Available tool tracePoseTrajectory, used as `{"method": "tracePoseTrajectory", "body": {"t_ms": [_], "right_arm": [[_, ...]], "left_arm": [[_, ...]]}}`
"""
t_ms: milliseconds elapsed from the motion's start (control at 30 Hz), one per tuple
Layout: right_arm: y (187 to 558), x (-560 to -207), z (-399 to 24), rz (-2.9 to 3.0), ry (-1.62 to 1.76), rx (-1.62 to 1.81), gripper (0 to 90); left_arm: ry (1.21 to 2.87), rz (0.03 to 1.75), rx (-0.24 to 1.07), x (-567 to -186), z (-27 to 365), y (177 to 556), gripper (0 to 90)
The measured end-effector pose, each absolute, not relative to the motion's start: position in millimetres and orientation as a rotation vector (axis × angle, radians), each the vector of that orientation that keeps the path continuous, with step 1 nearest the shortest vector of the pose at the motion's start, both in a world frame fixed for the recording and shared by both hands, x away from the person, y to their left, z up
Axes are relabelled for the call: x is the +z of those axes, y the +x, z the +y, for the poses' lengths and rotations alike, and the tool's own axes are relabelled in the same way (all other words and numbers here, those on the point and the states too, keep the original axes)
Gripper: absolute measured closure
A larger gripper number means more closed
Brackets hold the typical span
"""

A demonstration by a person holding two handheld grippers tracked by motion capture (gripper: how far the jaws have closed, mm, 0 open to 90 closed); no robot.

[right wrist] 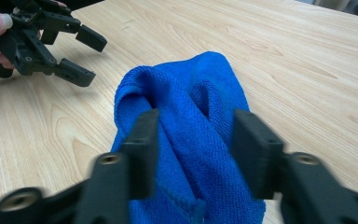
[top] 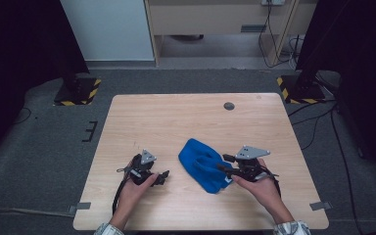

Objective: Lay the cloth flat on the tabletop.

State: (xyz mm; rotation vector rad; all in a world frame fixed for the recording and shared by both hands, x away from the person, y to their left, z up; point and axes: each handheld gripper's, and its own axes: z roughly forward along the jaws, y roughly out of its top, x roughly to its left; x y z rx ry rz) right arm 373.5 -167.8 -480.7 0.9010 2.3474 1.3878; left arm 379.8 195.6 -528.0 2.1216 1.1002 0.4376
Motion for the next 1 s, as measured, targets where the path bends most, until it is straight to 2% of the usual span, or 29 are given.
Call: {"method": "tracePoseTrajectory", "body": {"t_ms": [67,100,367,600,833,867,900,933,967,1000], "right_arm": [[373,-481,-168,2.349,0.9,1.388,57.9],[373,-481,-168,2.351,0.899,1.387,61.8],[373,-479,-172,2.34,0.901,1.414,64.9],[361,-483,-178,2.372,0.873,1.38,52.3],[360,-493,-181,2.44,0.853,1.341,46.5],[362,-495,-180,2.459,0.844,1.312,56.3],[362,-495,-180,2.459,0.844,1.312,56.3],[363,-494,-181,2.47,0.827,1.314,71.2],[363,-493,-181,2.467,0.823,1.328,77.9],[363,-493,-181,2.467,0.823,1.328,77.9]], "left_arm": [[2.121,1.103,0.441,-528,196,380,9.9],[2.117,1.106,0.445,-527,196,380,10.4],[2.118,1.116,0.46,-526,198,381,12.7],[2.105,1.134,0.469,-524,203,381,14.3],[2.114,1.123,0.467,-525,202,381,15.8],[2.114,1.122,0.468,-524,202,381,15.8],[2.114,1.122,0.468,-524,202,381,15.8],[2.112,1.12,0.469,-524,202,381,15.8],[2.111,1.118,0.468,-524,202,381,15.9],[2.111,1.118,0.468,-524,202,381,16.2]]}}
